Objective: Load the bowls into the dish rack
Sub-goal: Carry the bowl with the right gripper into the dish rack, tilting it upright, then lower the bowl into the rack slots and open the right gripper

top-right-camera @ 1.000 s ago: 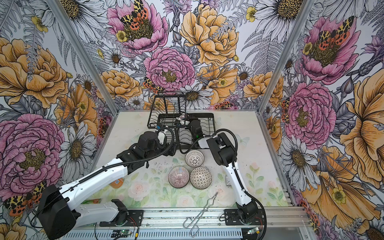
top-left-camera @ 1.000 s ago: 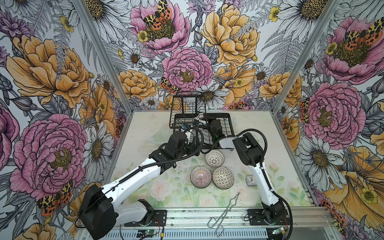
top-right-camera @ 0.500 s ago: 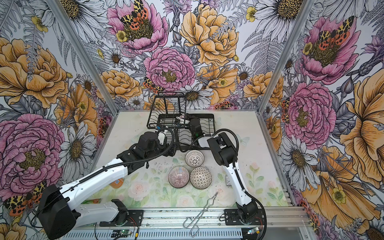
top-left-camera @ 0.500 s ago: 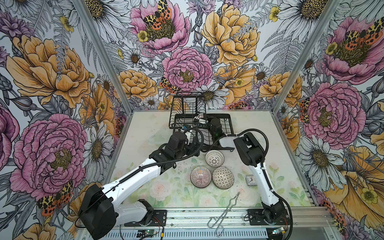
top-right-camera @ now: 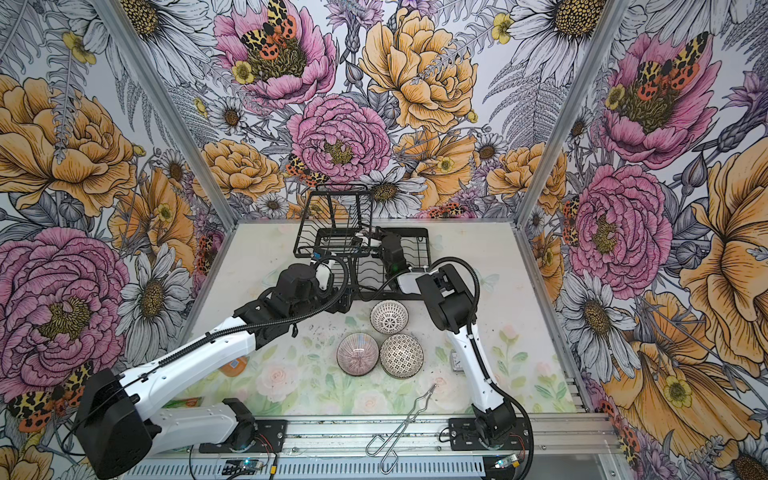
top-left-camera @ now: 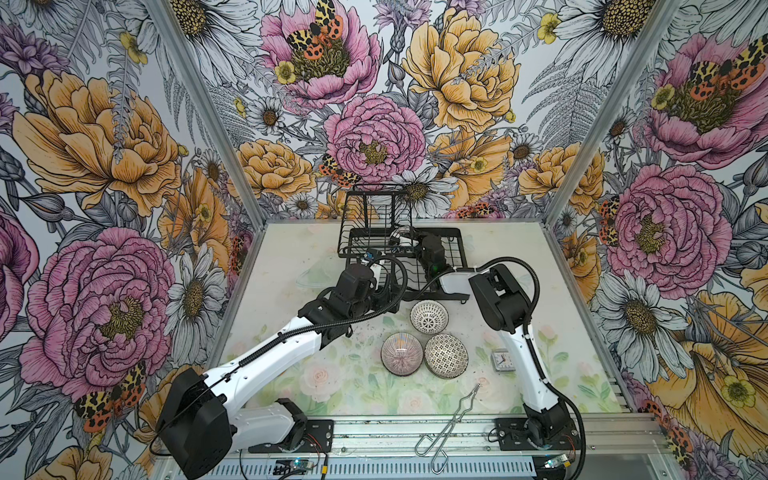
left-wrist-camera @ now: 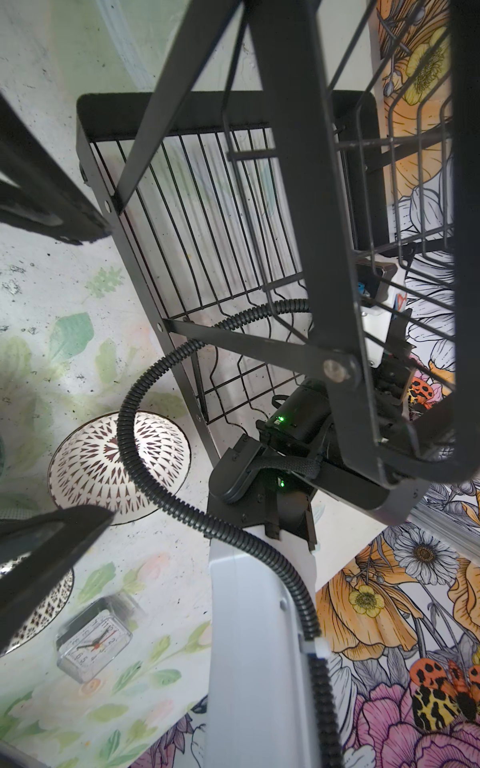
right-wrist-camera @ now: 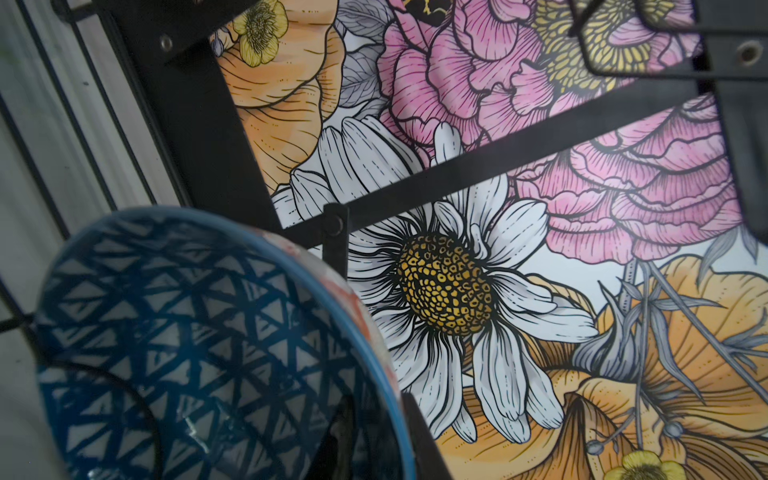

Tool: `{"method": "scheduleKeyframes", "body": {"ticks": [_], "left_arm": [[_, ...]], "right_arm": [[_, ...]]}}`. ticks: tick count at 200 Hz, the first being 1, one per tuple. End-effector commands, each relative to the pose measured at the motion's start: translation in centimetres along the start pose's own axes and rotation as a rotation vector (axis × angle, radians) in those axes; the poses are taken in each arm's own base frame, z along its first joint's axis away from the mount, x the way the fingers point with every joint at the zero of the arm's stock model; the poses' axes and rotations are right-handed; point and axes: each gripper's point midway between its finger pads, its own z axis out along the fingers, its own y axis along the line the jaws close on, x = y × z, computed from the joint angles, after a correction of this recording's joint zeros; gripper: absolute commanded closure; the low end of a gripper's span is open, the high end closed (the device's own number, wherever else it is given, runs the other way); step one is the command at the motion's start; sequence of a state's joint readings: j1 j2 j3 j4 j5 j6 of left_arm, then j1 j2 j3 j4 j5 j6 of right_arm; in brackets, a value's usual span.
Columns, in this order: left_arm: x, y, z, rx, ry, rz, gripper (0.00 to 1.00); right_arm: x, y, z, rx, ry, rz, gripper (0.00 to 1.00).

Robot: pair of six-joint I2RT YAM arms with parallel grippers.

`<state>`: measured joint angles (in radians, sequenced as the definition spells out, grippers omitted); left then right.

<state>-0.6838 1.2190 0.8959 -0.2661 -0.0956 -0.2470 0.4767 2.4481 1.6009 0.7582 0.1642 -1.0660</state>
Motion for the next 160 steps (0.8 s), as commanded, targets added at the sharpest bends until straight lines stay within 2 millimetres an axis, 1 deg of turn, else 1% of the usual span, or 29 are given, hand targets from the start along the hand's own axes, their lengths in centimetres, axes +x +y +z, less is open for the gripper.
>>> {"method": "scheduleKeyframes", "body": {"ticks": [1,23,30,37,48,54,58,65,68,70,103,116,160], "left_arm": [[0.2,0.6,0.0,-0.01,-0.001,-0.016,0.01],[0.1,0.5,0.0,-0.01,-0.003,-0.016,0.01],[0.1,0.6,0.0,-0.01,-0.004,-0.016,0.01],[0.1,0.6,0.0,-0.011,-0.005,-0.016,0.01],[0.1,0.6,0.0,-0.012,-0.003,-0.014,0.01],[0.1,0.7,0.0,-0.013,-0.003,-0.014,0.01],[0.0,0.7,0.0,-0.013,-0.006,-0.014,0.01],[0.0,0.8,0.0,-0.015,-0.005,-0.014,0.01],[0.1,0.8,0.0,-0.017,-0.004,-0.013,0.01],[0.0,0.8,0.0,-0.017,-0.005,-0.013,0.01],[0.2,1.2,-0.1,-0.024,-0.003,-0.013,0.01],[0.2,1.4,-0.3,-0.03,-0.004,-0.013,0.01],[0.1,1.9,-0.5,-0.039,-0.005,-0.008,0.01]], "right_arm": [[-1.2,-2.8,-0.6,0.035,-0.005,0.022,0.76],[-1.3,-3.3,-1.0,0.043,-0.004,0.024,0.68],[-1.1,-3.4,-1.1,0.044,-0.001,0.025,0.64],[-1.2,-3.6,-1.3,0.044,-0.002,0.024,0.57],[-1.1,-3.8,-1.6,0.044,-0.001,0.029,0.42],[-1.0,-3.9,-1.8,0.044,0.001,0.032,0.32],[-0.9,-4.0,-1.9,0.043,0.003,0.034,0.22],[-0.9,-4.2,-2.2,0.043,0.004,0.041,0.08],[-0.8,-4.2,-2.3,0.042,0.007,0.044,0.03],[-0.8,-4.4,-2.4,0.044,0.008,0.046,0.01],[0.0,-4.7,-3.9,0.034,0.025,0.052,0.01],[0.3,-5.0,-4.6,0.037,0.031,0.052,0.0],[2.1,-4.8,-7.6,0.029,0.06,0.035,0.0]]}}
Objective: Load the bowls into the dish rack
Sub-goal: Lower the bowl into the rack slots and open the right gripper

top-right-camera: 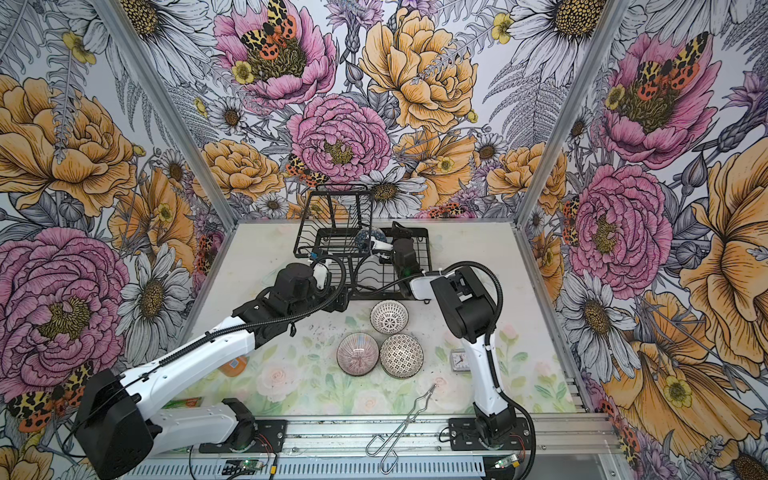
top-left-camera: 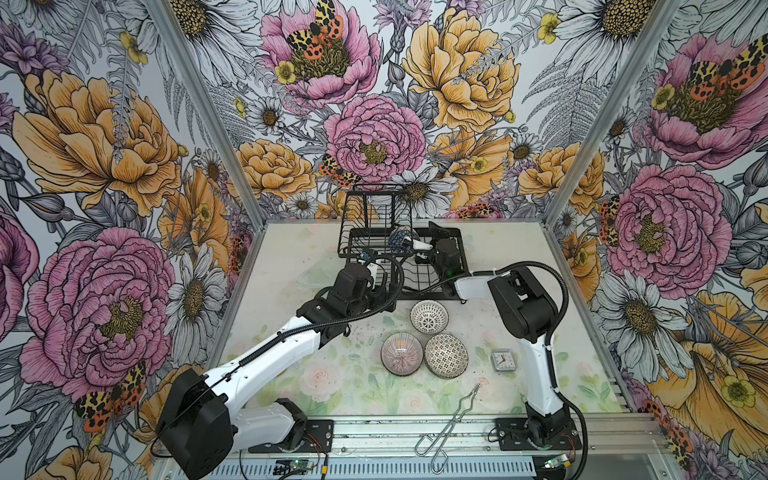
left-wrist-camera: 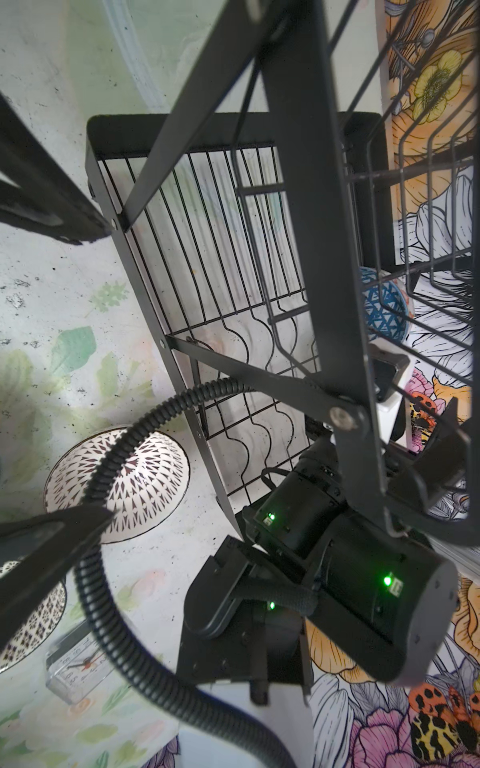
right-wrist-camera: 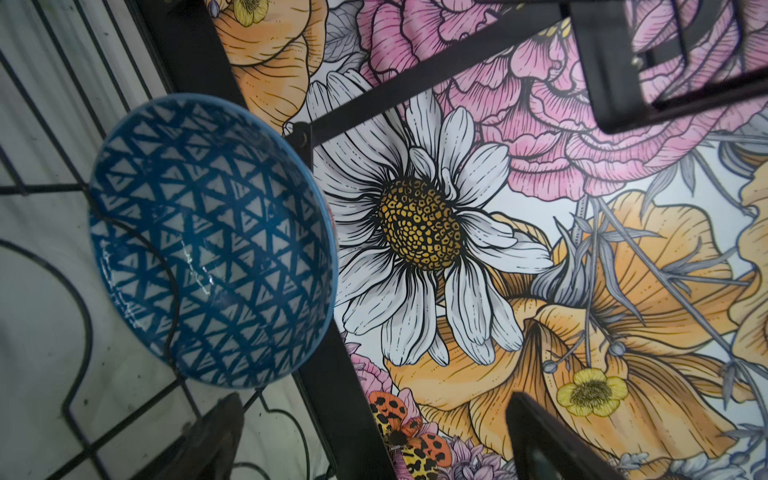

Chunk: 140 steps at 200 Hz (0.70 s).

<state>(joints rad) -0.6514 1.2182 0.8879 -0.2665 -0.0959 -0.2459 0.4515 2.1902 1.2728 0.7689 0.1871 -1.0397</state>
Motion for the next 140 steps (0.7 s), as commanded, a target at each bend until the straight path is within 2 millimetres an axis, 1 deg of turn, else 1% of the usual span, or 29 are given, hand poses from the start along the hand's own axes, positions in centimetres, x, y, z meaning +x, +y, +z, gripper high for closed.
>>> {"method": "scheduleKeyframes", "body": {"ticks": [1,31,64,84,108,119,140], "left_arm": [[0.1,0.6,-0.6,-0.009,-0.005,0.007,0.01],[0.0,0.9,-0.6,-0.012,-0.004,0.013,0.01],[0.1,1.1,-0.5,-0.013,0.008,0.019,0.01],[0.3,1.2,-0.5,-0.009,0.021,0.019,0.01],[0.9,1.2,-0.5,0.001,0.035,0.023,0.01],[1.2,1.1,-0.3,0.008,0.045,0.027,0.01],[1.9,0.6,0.1,0.04,0.07,0.028,0.01]], "right_arm": [[0.0,-2.4,-1.7,0.061,-0.009,0.018,0.0],[1.1,-2.6,-4.0,0.068,0.015,0.025,0.0],[1.7,-3.3,-6.7,0.071,0.036,0.054,0.01],[2.0,-3.4,-8.4,0.059,0.053,0.082,0.0],[2.2,-3.5,-10.5,0.033,0.09,0.154,0.0],[2.2,-3.9,-11.4,0.025,0.116,0.2,0.0],[2.0,-3.8,-13.0,-0.027,0.179,0.295,0.01]]}}
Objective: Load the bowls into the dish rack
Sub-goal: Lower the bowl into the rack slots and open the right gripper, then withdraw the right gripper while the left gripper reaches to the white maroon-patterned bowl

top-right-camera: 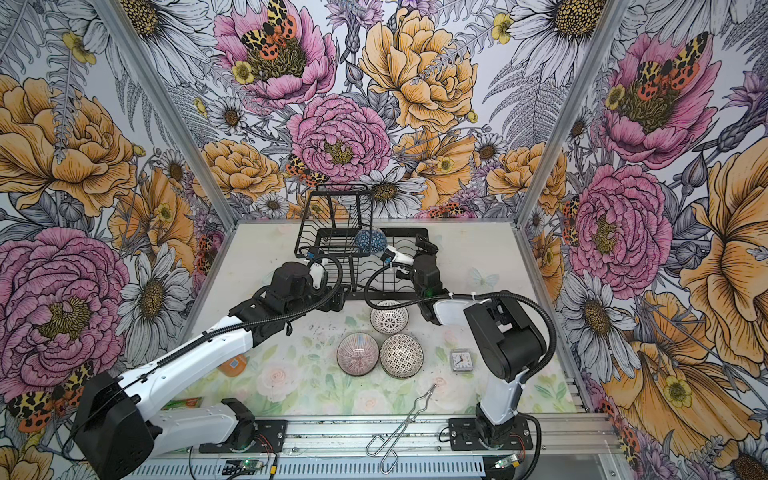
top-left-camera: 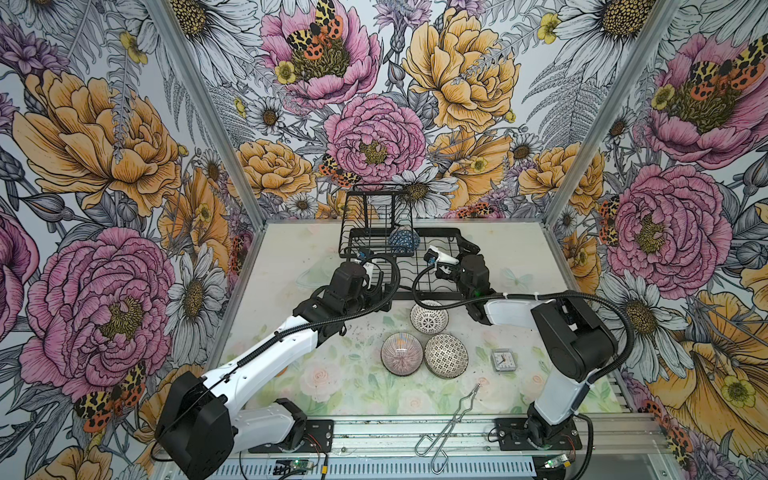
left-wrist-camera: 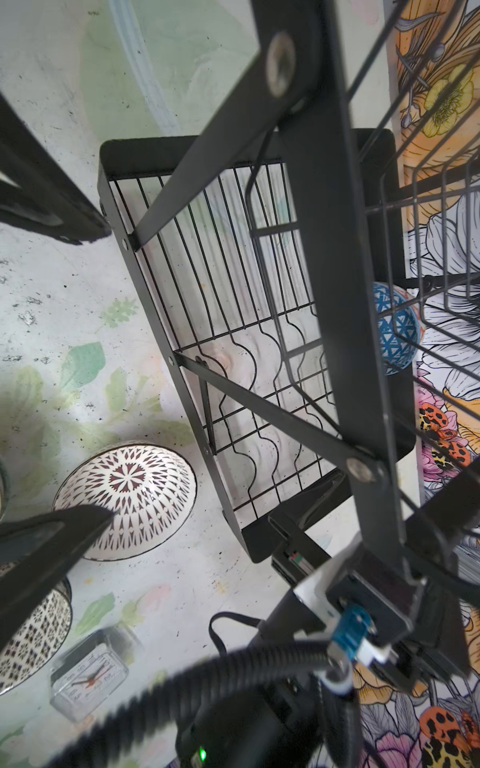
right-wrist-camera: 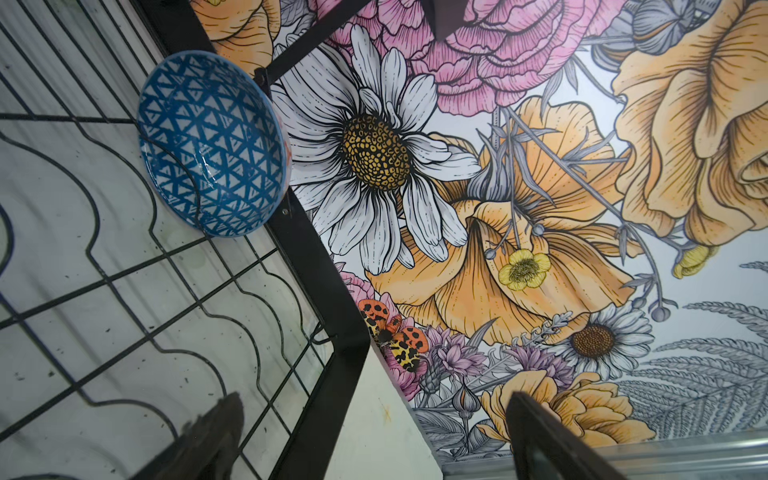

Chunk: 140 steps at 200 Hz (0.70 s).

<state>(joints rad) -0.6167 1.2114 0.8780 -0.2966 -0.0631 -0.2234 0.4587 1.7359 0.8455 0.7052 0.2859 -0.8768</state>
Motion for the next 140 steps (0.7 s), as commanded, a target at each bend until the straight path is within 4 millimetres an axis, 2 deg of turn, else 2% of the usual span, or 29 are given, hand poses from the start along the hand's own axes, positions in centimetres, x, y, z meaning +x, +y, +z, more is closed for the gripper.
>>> {"method": "scheduleKeyframes", "body": {"ticks": [1,32,72,103,140], "left_arm": [[1.1,-0.5,0.1,0.047,0.036,0.022,0.01],[2.0,-1.6,0.8,0.086,0.073,0.025,0.01],[3.4,-2.5,2.0,0.12,0.106,0.001,0.01],[4.3,-3.3,3.2,0.149,0.136,-0.039,0.01],[5.3,-4.1,4.6,0.149,0.176,-0.033,0.01]], "right_arm": [[0.3,0.1,-1.9,-0.049,0.092,0.143,0.01],[0.1,-1.0,-4.0,-0.129,0.202,0.409,0.01],[-1.2,-1.3,-6.2,-0.241,0.233,0.607,0.0],[-2.1,-1.3,-7.2,-0.339,0.232,0.793,0.0],[-1.4,-1.3,-7.4,-0.398,0.269,0.925,0.0]]}}
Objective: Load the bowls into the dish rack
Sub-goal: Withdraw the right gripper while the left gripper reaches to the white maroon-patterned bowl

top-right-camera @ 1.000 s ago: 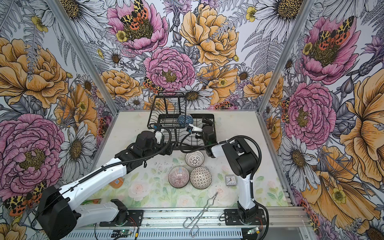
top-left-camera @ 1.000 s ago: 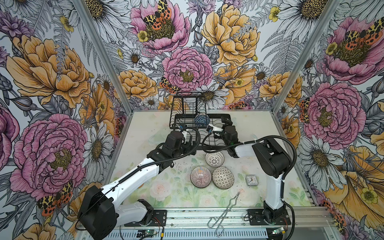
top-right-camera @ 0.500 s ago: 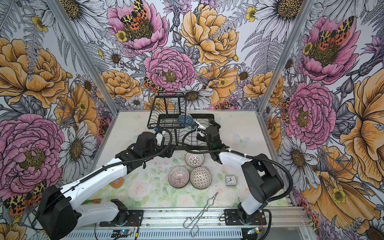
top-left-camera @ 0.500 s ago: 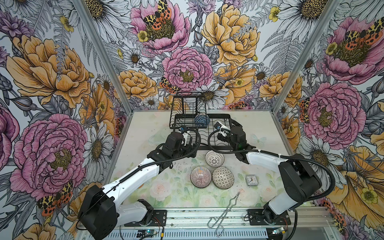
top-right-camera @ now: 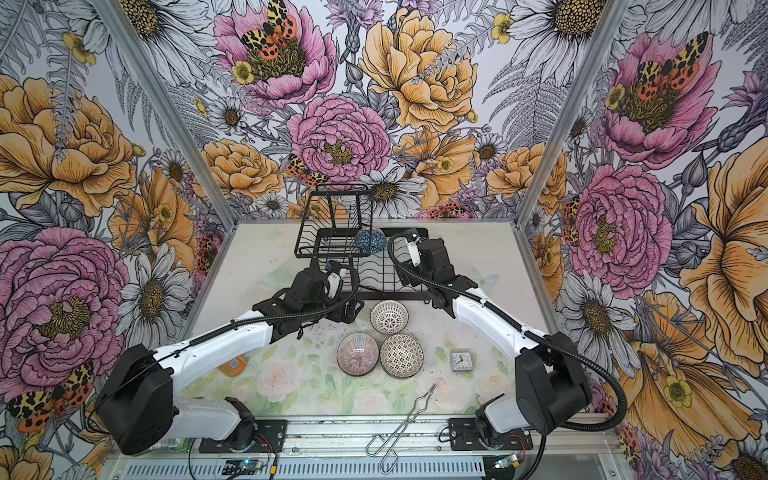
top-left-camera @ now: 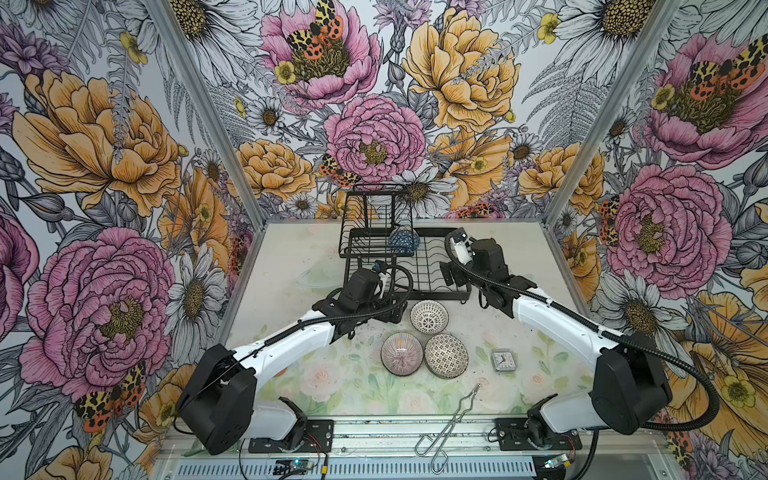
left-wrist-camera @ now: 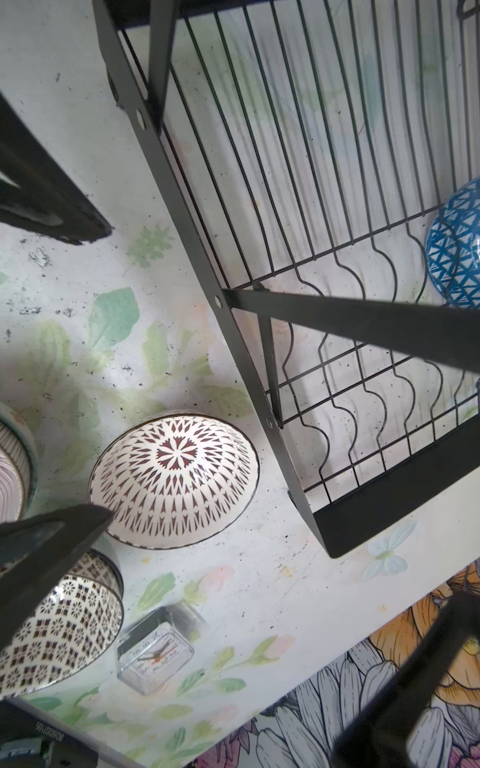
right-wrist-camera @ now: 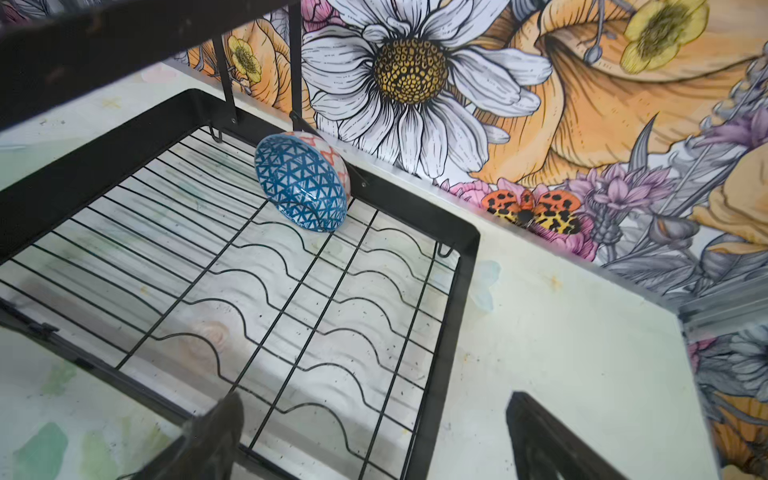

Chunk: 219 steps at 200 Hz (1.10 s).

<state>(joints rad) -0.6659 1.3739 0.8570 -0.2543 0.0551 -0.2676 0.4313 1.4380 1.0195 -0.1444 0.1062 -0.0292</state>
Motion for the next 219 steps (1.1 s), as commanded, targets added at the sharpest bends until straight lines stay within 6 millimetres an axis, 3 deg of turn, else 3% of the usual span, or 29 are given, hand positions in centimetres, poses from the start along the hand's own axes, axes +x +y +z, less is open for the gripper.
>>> {"method": "scheduleKeyframes", "body": {"ticks": [1,51,219], "left_arm": [[-0.3,-1.2,0.7,0.043,-0.006,-0.016,0.01],[0.4,-2.8,3.0,0.068,0.046,0.0,0.01],[2.2,-3.1,8.4,0.03,0.162,0.027,0.01]], "right_arm": [[-0.4,0.4,-1.0,-0.083,0.025,0.15,0.0],[-0.6,-0.6,-1.4,-0.109,0.034,0.221,0.0],[0.4,-1.7,-0.6,-0.071,0.069,0.215,0.0]]}}
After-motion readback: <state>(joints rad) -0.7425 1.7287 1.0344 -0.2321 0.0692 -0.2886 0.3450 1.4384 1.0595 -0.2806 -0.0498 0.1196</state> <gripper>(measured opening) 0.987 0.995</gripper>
